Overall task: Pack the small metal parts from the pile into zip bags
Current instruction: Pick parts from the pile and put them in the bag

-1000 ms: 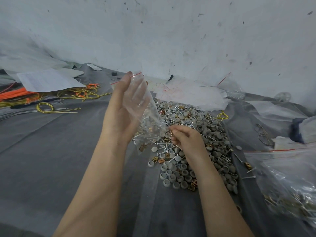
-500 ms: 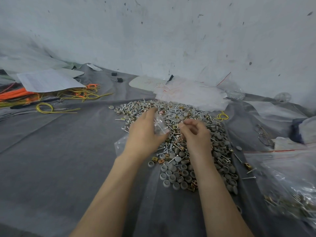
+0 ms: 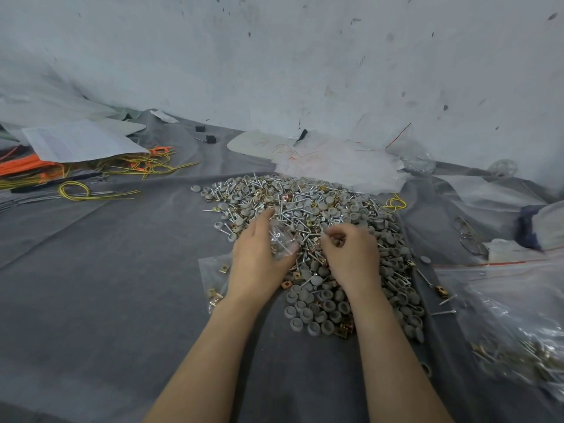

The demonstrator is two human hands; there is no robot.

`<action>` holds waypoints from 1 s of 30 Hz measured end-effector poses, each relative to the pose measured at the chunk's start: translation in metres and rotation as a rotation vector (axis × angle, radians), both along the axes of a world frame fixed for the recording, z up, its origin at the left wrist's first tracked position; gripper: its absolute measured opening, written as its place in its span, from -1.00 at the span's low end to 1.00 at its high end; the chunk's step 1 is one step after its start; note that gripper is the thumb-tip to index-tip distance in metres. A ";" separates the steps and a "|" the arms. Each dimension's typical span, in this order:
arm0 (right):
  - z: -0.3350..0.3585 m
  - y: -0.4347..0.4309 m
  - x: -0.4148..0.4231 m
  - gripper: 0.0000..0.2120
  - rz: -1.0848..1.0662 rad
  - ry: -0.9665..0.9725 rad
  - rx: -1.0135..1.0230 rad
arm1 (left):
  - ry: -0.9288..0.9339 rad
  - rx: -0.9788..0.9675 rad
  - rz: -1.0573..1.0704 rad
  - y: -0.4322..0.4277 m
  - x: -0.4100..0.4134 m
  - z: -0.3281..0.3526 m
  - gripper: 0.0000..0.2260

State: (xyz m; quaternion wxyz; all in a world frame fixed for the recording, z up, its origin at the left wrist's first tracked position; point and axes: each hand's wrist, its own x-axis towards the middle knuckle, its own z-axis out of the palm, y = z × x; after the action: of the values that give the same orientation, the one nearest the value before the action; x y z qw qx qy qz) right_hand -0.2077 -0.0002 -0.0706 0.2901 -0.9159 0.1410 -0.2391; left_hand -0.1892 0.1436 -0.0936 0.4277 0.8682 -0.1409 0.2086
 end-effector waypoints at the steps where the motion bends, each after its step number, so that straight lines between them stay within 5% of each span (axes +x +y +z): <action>1: -0.002 0.003 0.000 -0.78 0.000 0.109 -0.100 | 0.004 0.000 0.003 0.001 0.000 -0.001 -0.34; 4: -0.009 0.015 0.002 -0.79 -0.012 0.258 -0.219 | 0.015 -0.006 0.012 0.001 0.001 -0.001 -0.34; 8: -0.012 0.016 0.004 -0.84 -0.058 0.159 -0.166 | 0.022 -0.006 0.011 0.001 0.000 -0.002 -0.33; 18: -0.005 0.007 0.007 -0.90 0.089 -0.250 0.410 | 0.027 0.023 -0.011 -0.001 -0.001 -0.003 -0.32; 30: 0.006 0.025 -0.001 -0.85 0.428 -0.045 0.388 | 0.019 0.043 -0.048 -0.001 -0.003 -0.003 -0.32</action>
State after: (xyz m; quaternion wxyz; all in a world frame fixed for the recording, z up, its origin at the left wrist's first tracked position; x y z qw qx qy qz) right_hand -0.2086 0.0246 -0.0643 0.5066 -0.8468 -0.0187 -0.1611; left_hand -0.1918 0.1422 -0.0966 0.4152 0.8754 -0.1620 0.1872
